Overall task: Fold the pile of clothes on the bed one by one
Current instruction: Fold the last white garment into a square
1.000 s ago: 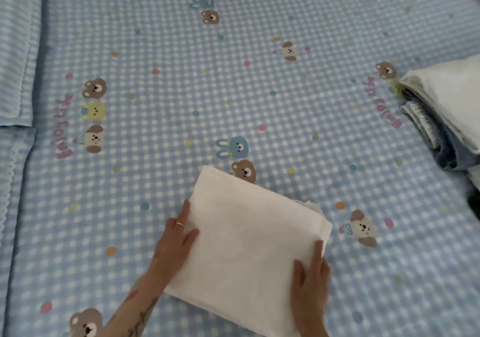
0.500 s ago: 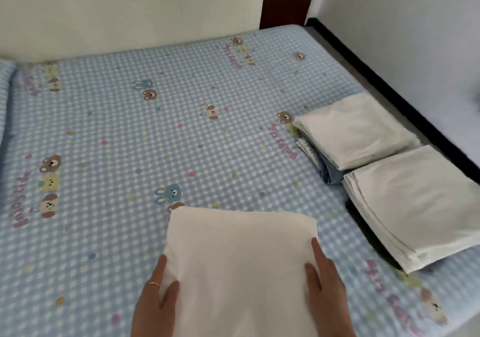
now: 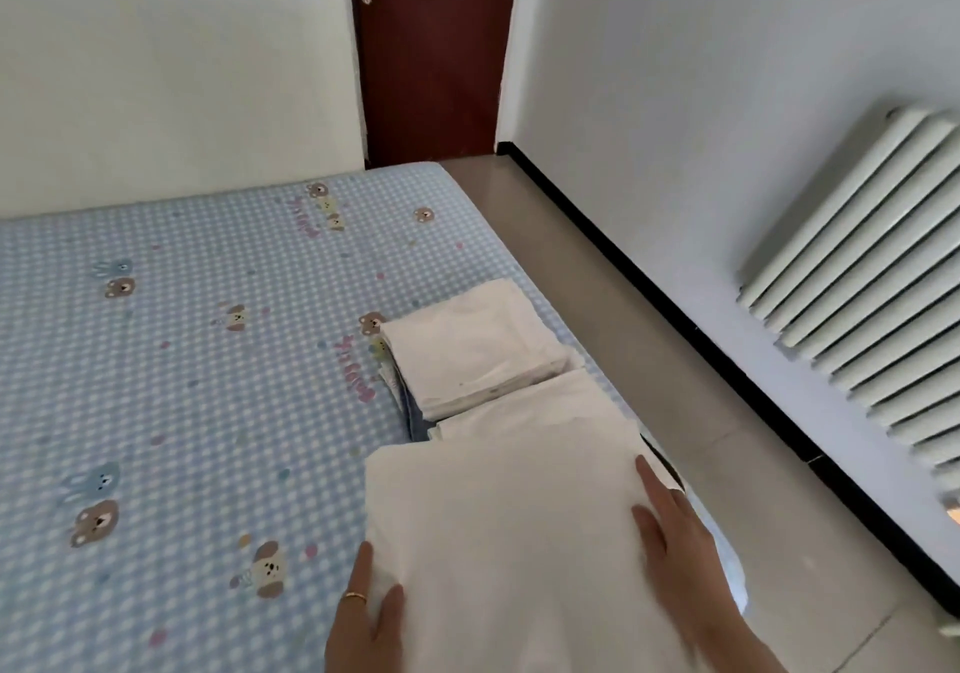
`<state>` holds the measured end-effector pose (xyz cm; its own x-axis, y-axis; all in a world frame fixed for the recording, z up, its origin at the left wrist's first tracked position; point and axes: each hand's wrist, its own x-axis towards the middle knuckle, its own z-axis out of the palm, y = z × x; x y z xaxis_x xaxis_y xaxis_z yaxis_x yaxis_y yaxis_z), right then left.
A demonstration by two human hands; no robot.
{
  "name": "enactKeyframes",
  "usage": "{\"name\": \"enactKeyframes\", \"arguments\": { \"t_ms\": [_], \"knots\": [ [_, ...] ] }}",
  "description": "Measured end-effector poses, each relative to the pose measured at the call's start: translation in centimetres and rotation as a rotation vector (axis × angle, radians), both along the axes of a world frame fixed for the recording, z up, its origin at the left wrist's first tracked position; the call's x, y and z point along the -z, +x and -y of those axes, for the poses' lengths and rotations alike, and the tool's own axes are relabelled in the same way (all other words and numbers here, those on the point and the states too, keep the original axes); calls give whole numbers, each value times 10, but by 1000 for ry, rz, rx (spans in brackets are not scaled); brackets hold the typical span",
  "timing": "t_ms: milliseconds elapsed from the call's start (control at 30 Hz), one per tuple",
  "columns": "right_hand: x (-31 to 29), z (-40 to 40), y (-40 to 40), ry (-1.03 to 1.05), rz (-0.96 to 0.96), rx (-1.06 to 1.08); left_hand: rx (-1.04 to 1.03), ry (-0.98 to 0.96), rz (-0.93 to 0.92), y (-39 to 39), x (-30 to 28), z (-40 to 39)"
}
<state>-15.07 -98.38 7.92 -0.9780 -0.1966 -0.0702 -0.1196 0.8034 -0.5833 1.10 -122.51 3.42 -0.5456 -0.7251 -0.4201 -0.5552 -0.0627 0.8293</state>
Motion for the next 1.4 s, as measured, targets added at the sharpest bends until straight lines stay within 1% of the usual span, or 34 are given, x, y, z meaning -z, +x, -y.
{"name": "enactKeyframes", "arguments": {
  "t_ms": [167, 267, 367, 500, 633, 733, 767, 800, 833, 867, 900, 933, 967, 1000, 1033, 1067, 1133, 1200, 1267, 1333, 1367, 1400],
  "knots": [
    [7, 0, -93, 13, -4, -108, -17, -29, 10, -78, 7, -11],
    [20, 30, -164, -24, -36, -171, -56, -44, 11, -137, 26, 10],
    [42, 75, -246, -62, -71, -233, -87, -85, 4, -208, 51, 47],
    [87, 136, -344, -71, -73, -306, -120, -160, -5, -291, 88, 96],
    [136, 187, -407, -97, -79, -334, -153, -230, 46, -347, 124, 141],
    [173, 213, -443, -89, -86, -356, -138, -261, 62, -374, 150, 164],
    [187, 219, -452, -78, -67, -371, -119, -274, 94, -381, 159, 171],
    [201, 224, -459, -49, -31, -394, -92, -289, 164, -388, 170, 176],
    [213, 226, -465, 30, 23, -408, -53, -306, 284, -393, 179, 177],
    [221, 226, -469, 178, 39, -420, 1, -336, 445, -397, 186, 173],
    [227, 226, -472, 355, -34, -436, 53, -390, 603, -402, 193, 161],
    [230, 227, -474, 488, -178, -484, 105, -472, 704, -408, 199, 146],
    [232, 229, -476, 493, -301, -573, 142, -559, 733, -416, 203, 126],
    [232, 231, -477, 442, -375, -703, 162, -613, 720, -424, 206, 103],
    [234, 233, -477, 410, -433, -858, 170, -595, 701, -432, 208, 82],
    [237, 234, -482, 448, -413, -1025, 166, -545, 681, -441, 211, 63],
    [250, 232, -497, 545, -326, -1250, 164, -505, 720, -453, 218, 33],
    [271, 225, -512, 610, -253, -1349, 109, -480, 777, -460, 227, 14],
    [280, 218, -523, 600, -213, -1396, -26, -443, 801, -475, 234, -4],
    [278, 217, -529, 578, -192, -1435, -252, -294, 803, -495, 230, -24],
    [274, 218, -529, 569, -191, -1444, -403, -210, 768, -506, 227, -32],
    [268, 219, -531, 551, -190, -1454, -569, -143, 689, -519, 224, -41]
  ]
}}
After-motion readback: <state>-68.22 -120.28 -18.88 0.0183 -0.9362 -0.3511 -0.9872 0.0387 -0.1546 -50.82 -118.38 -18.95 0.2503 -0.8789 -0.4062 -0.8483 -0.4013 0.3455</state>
